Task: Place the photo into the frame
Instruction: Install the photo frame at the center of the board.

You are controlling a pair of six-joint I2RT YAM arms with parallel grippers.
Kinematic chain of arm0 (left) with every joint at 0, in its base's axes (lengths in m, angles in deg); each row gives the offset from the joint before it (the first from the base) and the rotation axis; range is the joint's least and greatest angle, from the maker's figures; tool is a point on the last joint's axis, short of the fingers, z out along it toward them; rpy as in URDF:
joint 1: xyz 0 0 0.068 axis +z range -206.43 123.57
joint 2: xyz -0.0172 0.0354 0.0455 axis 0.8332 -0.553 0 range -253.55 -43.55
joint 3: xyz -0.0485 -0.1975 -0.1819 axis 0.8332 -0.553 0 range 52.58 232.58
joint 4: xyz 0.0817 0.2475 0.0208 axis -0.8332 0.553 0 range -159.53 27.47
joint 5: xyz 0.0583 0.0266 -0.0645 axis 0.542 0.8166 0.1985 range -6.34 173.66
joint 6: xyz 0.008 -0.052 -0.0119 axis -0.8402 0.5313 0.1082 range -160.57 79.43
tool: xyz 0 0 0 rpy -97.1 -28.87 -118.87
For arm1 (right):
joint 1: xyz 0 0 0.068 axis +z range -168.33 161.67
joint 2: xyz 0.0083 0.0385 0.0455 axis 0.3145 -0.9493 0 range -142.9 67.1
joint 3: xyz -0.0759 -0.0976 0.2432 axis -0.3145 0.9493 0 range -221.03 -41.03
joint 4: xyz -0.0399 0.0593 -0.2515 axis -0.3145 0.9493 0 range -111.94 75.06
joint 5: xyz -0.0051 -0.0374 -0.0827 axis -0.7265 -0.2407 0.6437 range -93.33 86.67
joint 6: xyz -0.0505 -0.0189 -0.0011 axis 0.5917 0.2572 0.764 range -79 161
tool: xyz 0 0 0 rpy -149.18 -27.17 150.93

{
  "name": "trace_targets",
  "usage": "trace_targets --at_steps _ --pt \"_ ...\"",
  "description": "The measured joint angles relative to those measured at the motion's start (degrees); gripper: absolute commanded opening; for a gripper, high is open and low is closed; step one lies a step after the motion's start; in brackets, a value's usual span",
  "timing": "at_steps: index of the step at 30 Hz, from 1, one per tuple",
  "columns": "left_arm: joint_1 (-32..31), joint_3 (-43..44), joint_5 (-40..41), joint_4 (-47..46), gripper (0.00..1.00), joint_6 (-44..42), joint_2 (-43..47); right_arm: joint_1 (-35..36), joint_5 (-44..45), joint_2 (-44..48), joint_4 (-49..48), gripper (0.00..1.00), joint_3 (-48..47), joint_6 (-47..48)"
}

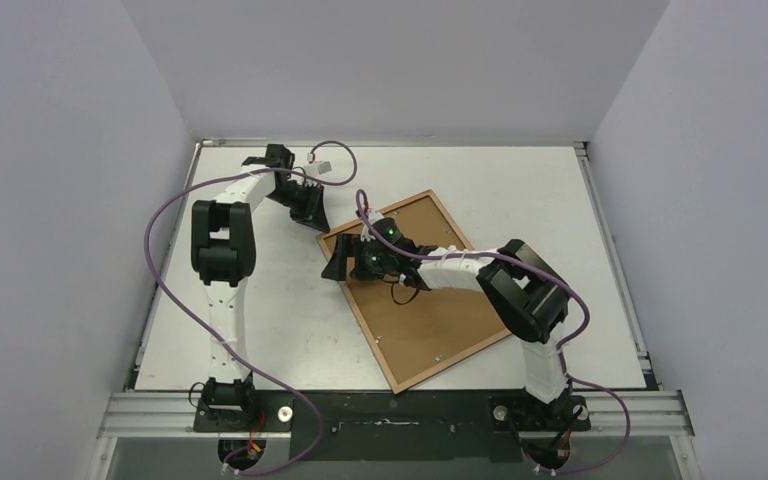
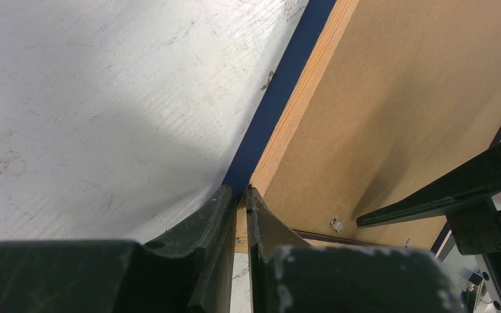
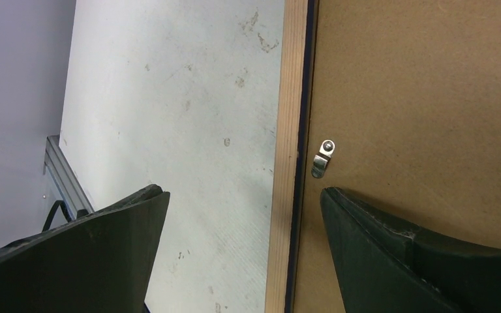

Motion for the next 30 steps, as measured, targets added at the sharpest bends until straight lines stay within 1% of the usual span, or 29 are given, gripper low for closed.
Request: trace_targets --at_steps 8,30 --pt "0.0 0.0 0.0 0.0 0.09 0.0 0.0 -1.2 -0.3 0.8 0.2 0.9 0.7 0.0" --pt "0.0 0.0 -0.1 0.0 0.09 0.0 0.0 -0.1 -2.1 -1.6 -3.3 0.9 0.1 -1.9"
